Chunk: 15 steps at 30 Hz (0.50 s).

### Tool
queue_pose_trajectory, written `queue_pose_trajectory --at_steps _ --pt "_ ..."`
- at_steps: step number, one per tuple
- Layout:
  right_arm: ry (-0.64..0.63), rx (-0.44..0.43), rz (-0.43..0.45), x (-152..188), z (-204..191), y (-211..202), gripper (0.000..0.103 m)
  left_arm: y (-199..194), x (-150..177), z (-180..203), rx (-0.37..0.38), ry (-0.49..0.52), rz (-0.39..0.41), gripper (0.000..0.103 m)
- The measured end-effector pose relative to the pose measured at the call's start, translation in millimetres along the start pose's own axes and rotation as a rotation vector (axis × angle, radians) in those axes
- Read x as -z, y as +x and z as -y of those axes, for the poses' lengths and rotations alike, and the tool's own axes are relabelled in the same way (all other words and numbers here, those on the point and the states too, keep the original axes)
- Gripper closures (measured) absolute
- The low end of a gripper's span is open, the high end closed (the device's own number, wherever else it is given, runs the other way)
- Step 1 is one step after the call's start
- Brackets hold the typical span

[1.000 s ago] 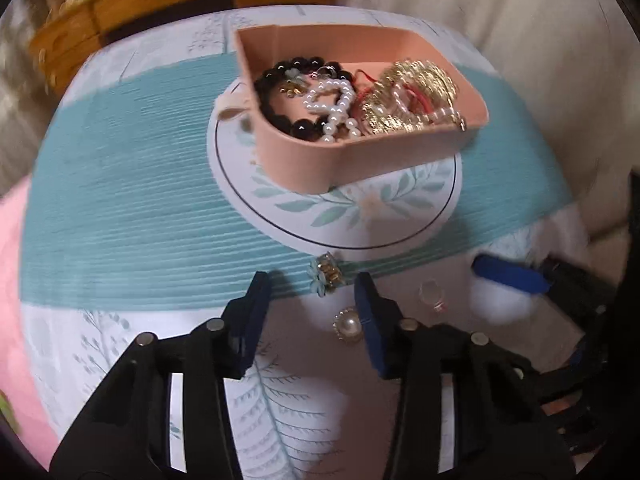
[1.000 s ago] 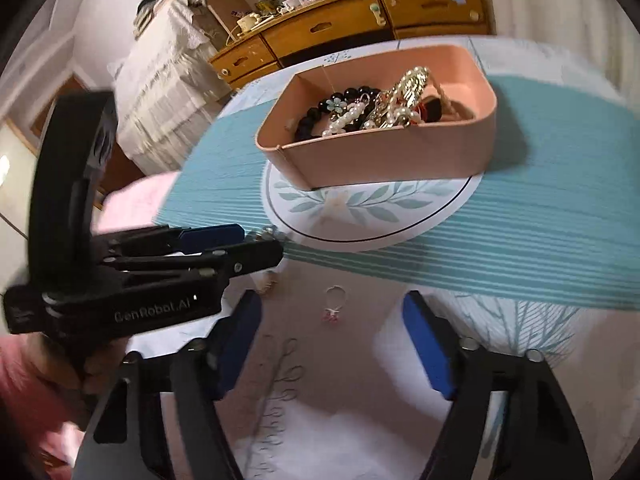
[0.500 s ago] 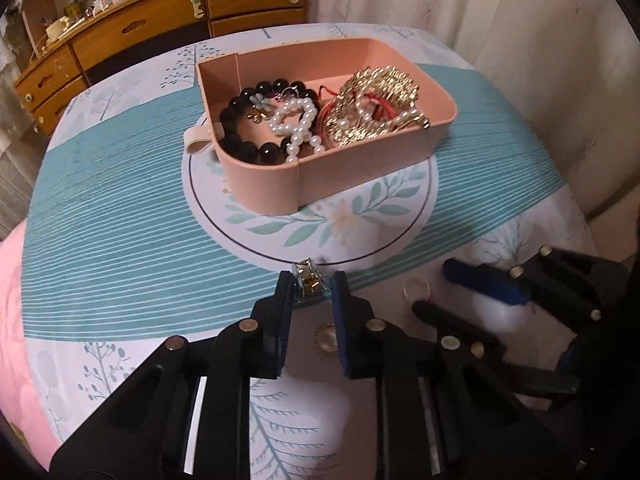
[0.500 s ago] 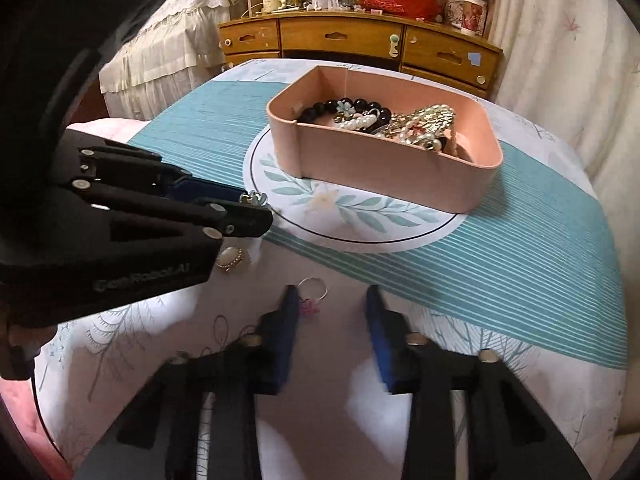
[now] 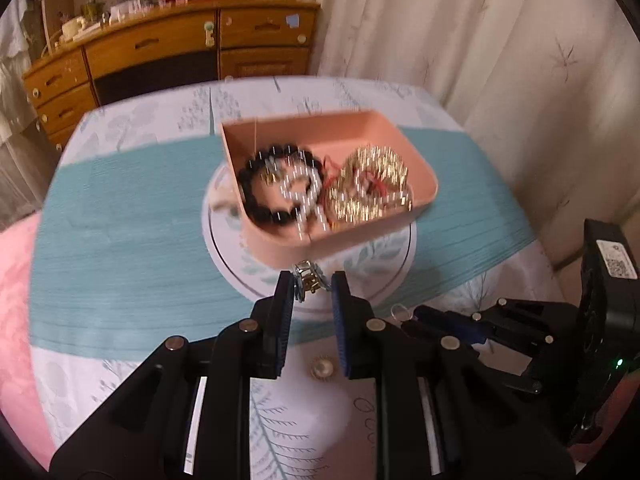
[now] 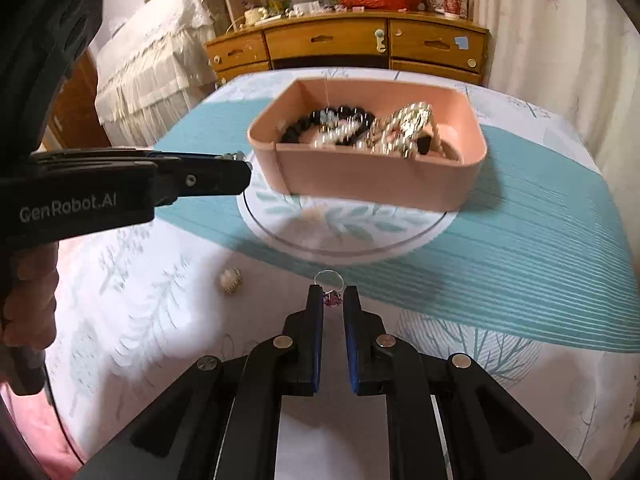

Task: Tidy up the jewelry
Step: 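Grasp the pink-stone earring with the right tool while the left tool grasps the gold charm, then carry the earring and charm into the pink box and open both tools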

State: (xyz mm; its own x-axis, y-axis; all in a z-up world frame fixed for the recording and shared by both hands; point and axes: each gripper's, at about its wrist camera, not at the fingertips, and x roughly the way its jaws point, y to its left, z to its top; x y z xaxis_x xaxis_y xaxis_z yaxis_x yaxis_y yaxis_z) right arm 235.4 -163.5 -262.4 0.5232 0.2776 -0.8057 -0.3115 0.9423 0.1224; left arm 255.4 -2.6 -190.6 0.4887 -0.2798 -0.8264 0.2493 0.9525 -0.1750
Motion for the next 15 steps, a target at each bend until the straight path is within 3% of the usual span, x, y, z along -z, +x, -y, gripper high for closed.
queue_pose_trajectory --at_steps 7,15 --pt "0.025 -0.072 0.109 -34.4 -5.6 -26.3 0.093 -25.6 -37.3 -9.2 0.015 0.007 0.107 0.086" --pt "0.026 -0.069 0.228 -86.0 -10.5 -41.7 0.093 -43.2 -88.5 -8.5 0.01 0.042 0.25 0.086"
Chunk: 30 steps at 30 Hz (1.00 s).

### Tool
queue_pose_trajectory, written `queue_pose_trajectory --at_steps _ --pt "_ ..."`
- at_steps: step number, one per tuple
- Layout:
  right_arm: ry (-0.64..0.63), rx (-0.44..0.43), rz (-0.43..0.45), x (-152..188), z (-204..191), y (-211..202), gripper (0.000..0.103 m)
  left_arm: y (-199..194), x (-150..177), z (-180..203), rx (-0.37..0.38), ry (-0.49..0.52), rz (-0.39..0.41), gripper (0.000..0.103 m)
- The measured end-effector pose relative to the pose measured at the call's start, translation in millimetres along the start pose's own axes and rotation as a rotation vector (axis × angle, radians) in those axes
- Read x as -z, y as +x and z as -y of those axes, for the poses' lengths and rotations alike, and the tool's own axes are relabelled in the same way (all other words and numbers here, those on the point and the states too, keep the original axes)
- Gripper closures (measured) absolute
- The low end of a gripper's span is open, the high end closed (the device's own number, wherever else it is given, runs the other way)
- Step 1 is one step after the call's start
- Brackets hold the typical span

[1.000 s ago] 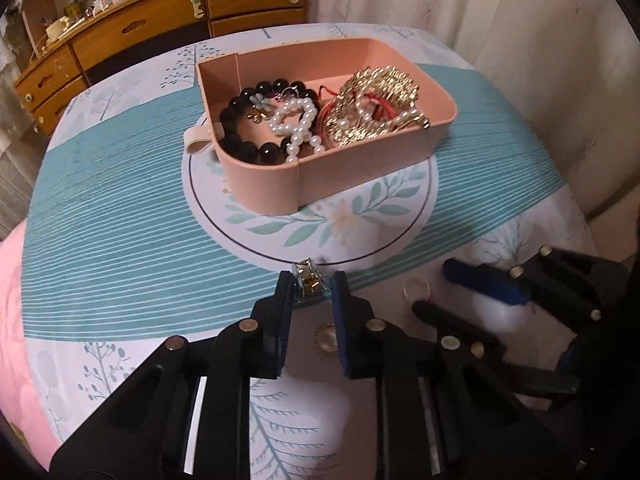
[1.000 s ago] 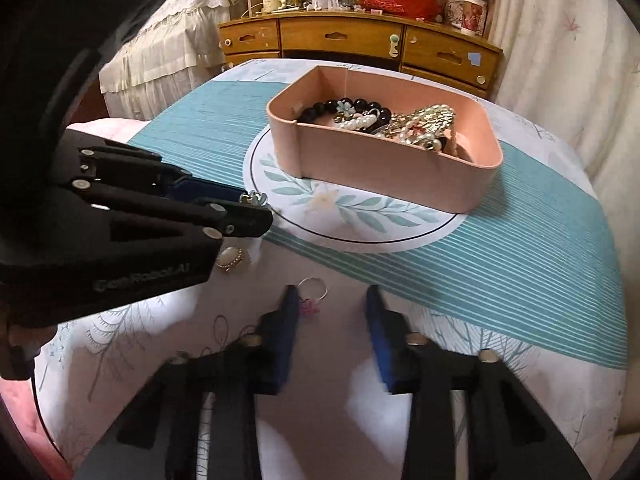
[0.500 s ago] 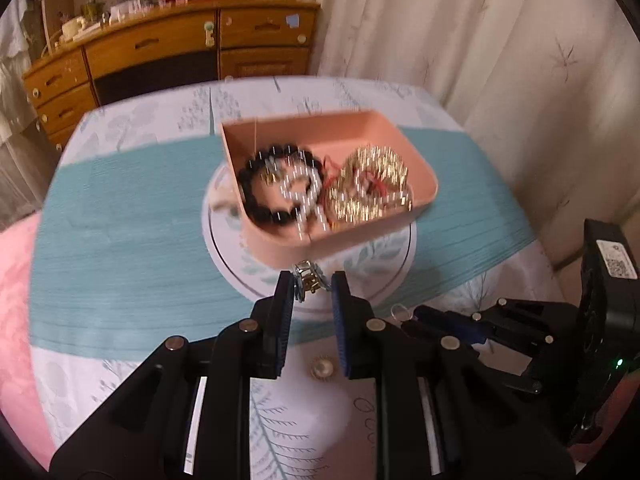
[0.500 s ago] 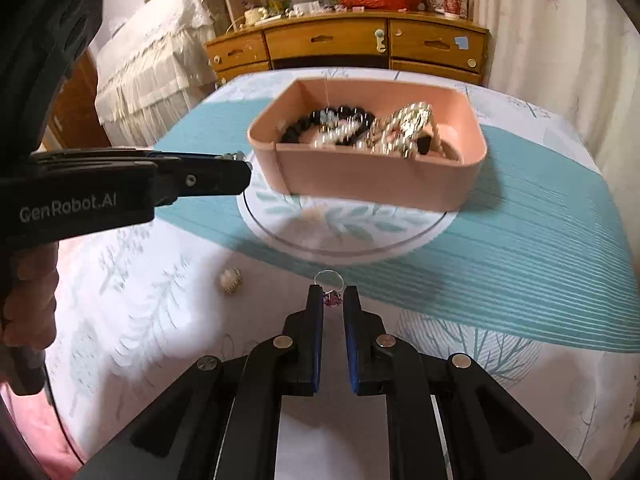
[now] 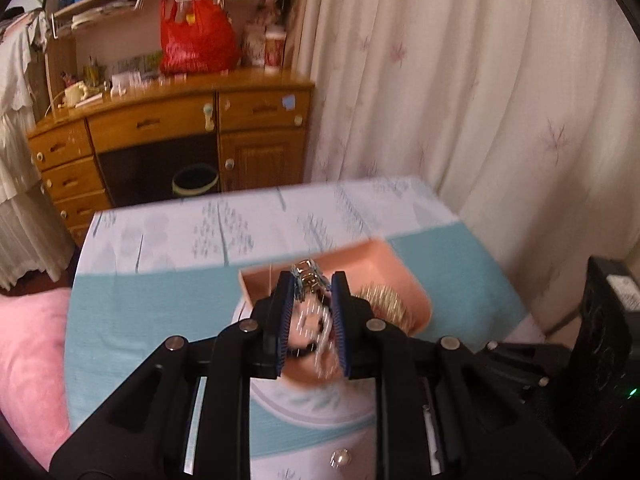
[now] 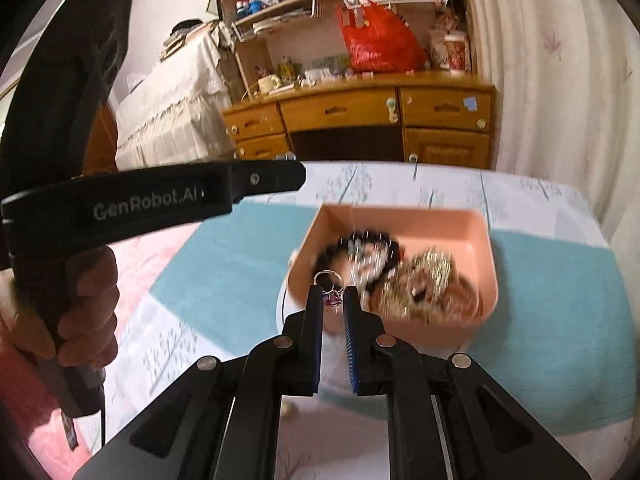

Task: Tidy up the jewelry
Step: 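Carry the earring and charm into the pink box and open both tools, then lower the right tool to the round gold brooch on the cloth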

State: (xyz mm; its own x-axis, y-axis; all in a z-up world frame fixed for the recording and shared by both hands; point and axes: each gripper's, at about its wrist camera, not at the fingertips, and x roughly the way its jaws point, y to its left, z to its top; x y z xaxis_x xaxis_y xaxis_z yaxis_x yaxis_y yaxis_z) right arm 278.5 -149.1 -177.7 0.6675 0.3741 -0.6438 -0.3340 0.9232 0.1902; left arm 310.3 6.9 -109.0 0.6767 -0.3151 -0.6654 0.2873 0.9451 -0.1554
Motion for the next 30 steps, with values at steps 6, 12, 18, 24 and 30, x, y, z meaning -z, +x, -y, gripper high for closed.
queue_pose_trajectory --at_steps 6,12,18,24,30 --pt "-0.011 0.053 0.037 -21.7 -0.7 6.2 0.091 8.7 -14.1 -0.3 0.049 -0.017 0.004 0.086" --pt "-0.02 0.084 -0.011 -15.6 -2.0 20.6 0.033 24.7 -6.2 -17.9 0.023 -0.092 -0.104 0.077" --pt "0.004 0.095 -0.051 7.9 -5.5 22.4 0.033 21.7 4.5 -41.6 -0.029 -0.128 -0.11 0.045" --pt "0.069 0.075 -0.169 51.9 -13.8 33.8 0.033 23.1 31.3 -58.2 -0.094 -0.136 -0.192 0.043" --pt "0.092 0.089 -0.244 83.9 -39.7 43.1 0.033 24.3 71.4 -76.4 -0.135 -0.169 -0.303 0.043"
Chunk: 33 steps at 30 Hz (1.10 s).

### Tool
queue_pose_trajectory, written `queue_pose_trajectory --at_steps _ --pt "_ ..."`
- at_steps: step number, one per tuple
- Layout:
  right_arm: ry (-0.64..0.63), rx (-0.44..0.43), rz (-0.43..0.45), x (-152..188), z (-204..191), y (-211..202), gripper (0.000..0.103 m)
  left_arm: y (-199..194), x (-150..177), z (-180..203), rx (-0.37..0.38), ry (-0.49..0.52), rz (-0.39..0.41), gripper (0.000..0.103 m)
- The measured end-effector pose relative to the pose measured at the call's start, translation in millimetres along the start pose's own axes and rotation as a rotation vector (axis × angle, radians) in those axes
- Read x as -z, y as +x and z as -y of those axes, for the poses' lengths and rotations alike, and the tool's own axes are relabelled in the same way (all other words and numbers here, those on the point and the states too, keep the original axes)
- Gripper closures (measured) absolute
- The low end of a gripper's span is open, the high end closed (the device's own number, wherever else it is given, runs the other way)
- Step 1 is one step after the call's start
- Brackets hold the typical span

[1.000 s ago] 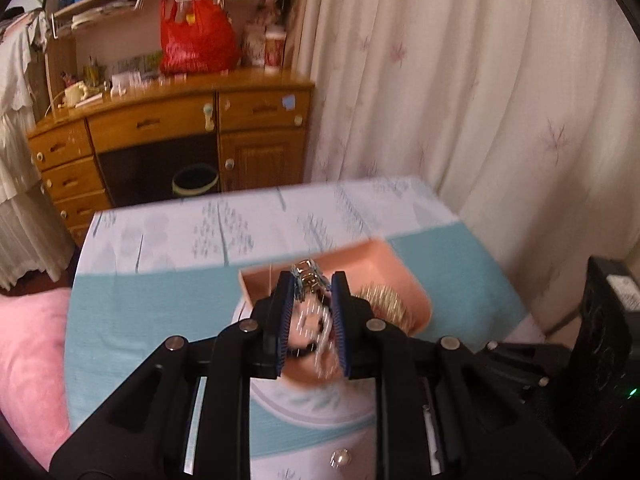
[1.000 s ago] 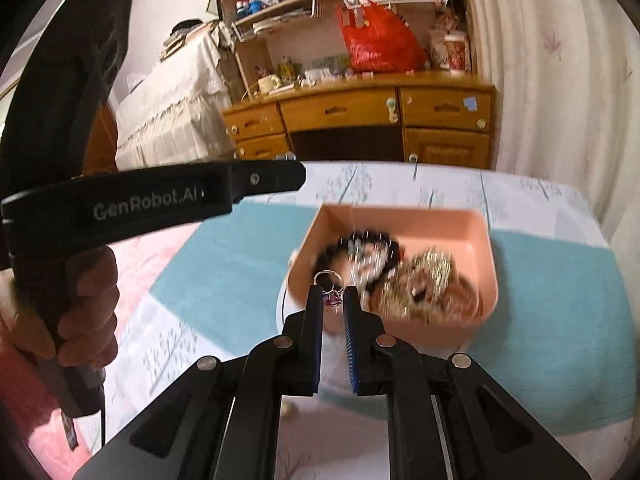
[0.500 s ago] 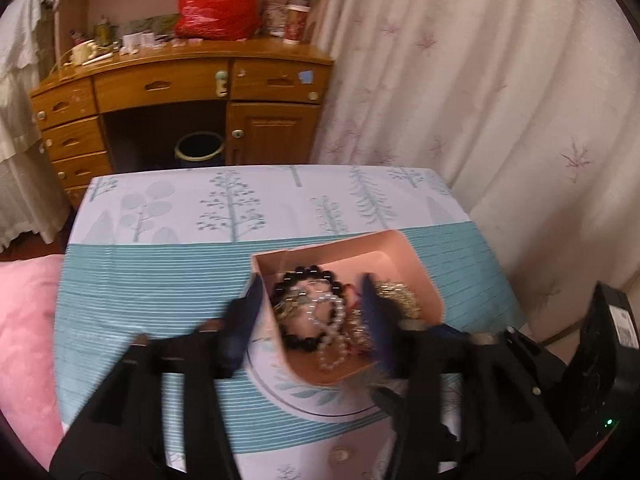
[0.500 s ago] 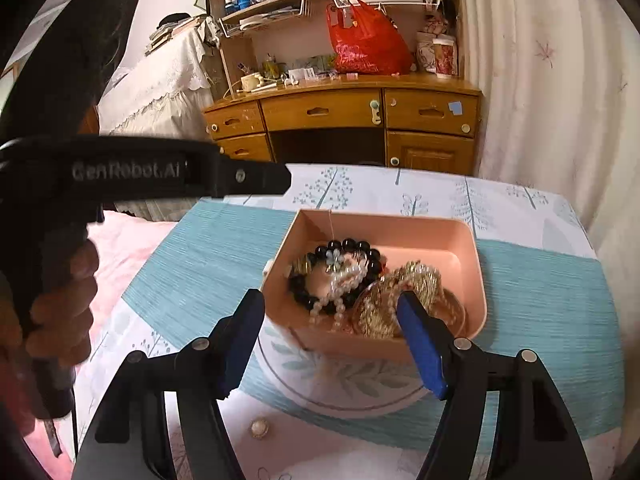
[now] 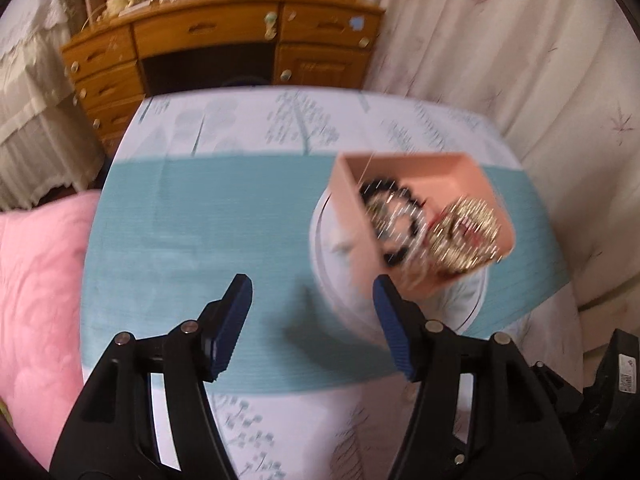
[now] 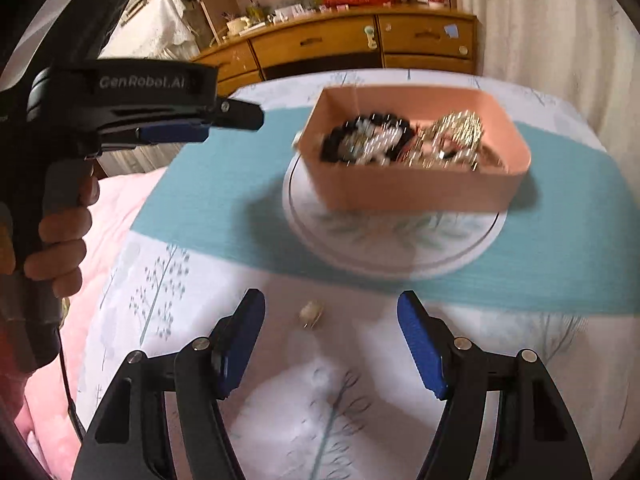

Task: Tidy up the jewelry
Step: 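Lower the right tool to the round gold brooch on the cloth, then grasp the gold brooch with the right tool and drop it into the box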

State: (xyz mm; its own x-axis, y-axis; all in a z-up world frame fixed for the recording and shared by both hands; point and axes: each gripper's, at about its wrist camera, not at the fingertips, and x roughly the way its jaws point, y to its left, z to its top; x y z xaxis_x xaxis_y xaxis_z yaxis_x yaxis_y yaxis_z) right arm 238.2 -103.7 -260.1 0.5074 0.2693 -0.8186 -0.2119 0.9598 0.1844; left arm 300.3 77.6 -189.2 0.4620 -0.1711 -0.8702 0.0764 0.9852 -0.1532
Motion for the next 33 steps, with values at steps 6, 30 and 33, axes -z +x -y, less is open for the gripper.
queue_pose_trajectory --at_steps 6,30,33 --pt "-0.04 0.065 -0.009 14.2 -29.0 9.2 0.054 2.6 23.2 -21.4 0.016 -0.035 -0.073 0.043" --pt "-0.084 -0.01 -0.007 -5.8 -63.9 37.0 0.091 5.8 39.0 -67.0 0.006 -0.103 -0.11 0.043" --pt "-0.063 -0.05 0.021 -14.6 -67.2 35.6 0.094 7.9 39.7 -65.8 -0.002 -0.104 -0.115 0.043"
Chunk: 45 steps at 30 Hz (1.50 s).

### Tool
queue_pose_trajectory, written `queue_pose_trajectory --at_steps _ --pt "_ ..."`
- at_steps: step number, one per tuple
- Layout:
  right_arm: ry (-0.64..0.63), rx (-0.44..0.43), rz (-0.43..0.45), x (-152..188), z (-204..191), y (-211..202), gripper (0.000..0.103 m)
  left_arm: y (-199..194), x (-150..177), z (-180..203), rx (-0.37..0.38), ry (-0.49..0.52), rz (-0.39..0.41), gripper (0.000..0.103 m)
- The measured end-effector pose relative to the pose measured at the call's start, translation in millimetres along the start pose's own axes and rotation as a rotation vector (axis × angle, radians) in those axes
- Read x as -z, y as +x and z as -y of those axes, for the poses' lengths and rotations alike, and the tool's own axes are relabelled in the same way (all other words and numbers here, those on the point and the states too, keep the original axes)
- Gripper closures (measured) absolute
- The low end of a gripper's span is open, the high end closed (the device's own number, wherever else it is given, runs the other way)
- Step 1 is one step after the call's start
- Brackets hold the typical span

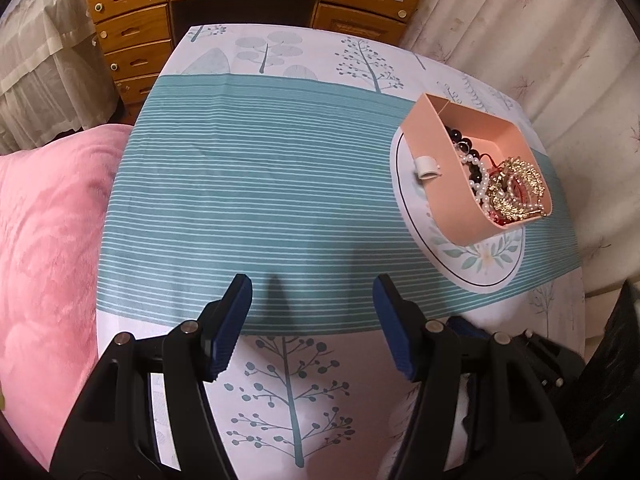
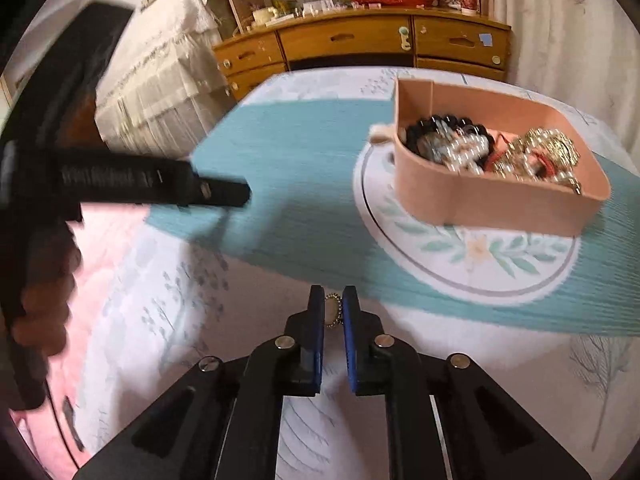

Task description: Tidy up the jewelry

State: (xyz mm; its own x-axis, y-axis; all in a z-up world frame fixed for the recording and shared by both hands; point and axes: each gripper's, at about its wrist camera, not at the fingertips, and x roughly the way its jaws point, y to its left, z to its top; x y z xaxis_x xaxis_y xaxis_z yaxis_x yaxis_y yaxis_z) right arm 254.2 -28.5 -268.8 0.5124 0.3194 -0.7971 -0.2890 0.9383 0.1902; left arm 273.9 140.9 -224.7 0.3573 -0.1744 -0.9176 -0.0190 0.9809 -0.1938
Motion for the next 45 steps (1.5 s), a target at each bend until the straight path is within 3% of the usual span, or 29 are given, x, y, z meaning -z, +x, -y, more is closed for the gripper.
queue_pose_trajectory --at_steps 9,16,18,19,20,22,24,26,30,35,38,41,43,45 --pt "0.049 -0.034 0.141 -41.0 17.9 -23.1 0.094 3.9 0.3 8.1 0.023 -0.012 -0.006 0.043" --pt "0.131 0.038 0.262 -82.4 48.8 -46.4 0.094 11.7 -2.0 20.6 0.072 0.009 -0.023 0.043" --pt "0.181 0.052 0.243 -90.4 61.7 -42.4 0.078 9.4 -0.7 24.1 0.067 0.035 -0.019 0.043" --pt "0.194 0.06 0.233 -91.3 66.4 -41.8 0.054 6.2 0.9 26.1 0.058 0.05 -0.005 0.043" --pt "0.217 0.057 0.24 -89.7 70.6 -43.3 0.038 3.9 2.6 27.3 0.047 0.06 0.003 0.043" --pt "0.269 0.055 0.287 -80.5 77.6 -52.7 0.033 -1.1 8.0 28.6 0.015 0.067 0.007 0.043" --pt "0.31 0.062 0.271 -68.6 81.6 -58.8 0.024 -7.2 15.7 26.5 0.003 0.048 0.01 0.043" --pt "0.342 0.043 0.228 -54.3 84.9 -63.8 0.004 -14.6 25.3 23.2 0.015 0.005 -0.011 0.043" --pt "0.425 -0.056 0.094 -4.4 96.8 -78.4 0.001 -38.7 55.2 23.2 0.051 -0.094 -0.053 0.043" --pt "0.439 0.017 0.008 62.4 107.9 -121.9 0.0 -70.8 115.2 45.5 0.046 -0.188 -0.058 0.041" --pt "0.406 0.108 -0.063 101.2 110.2 -160.0 0.0 -89.8 148.8 82.4 -0.018 -0.122 -0.088 0.041" --pt "0.38 0.157 -0.1 124.9 111.5 -198.2 0.0 -117.0 171.3 112.4 -0.065 -0.05 -0.067 0.04" --pt "0.34 0.162 -0.111 135.5 111.4 -222.4 0.0 -137.3 180.1 129.4 -0.066 -0.027 -0.069 0.038" --pt "0.309 0.16 -0.118 140.2 109.7 -243.8 0.0 -156.4 184.0 142.3 -0.035 -0.012 -0.068 0.028"
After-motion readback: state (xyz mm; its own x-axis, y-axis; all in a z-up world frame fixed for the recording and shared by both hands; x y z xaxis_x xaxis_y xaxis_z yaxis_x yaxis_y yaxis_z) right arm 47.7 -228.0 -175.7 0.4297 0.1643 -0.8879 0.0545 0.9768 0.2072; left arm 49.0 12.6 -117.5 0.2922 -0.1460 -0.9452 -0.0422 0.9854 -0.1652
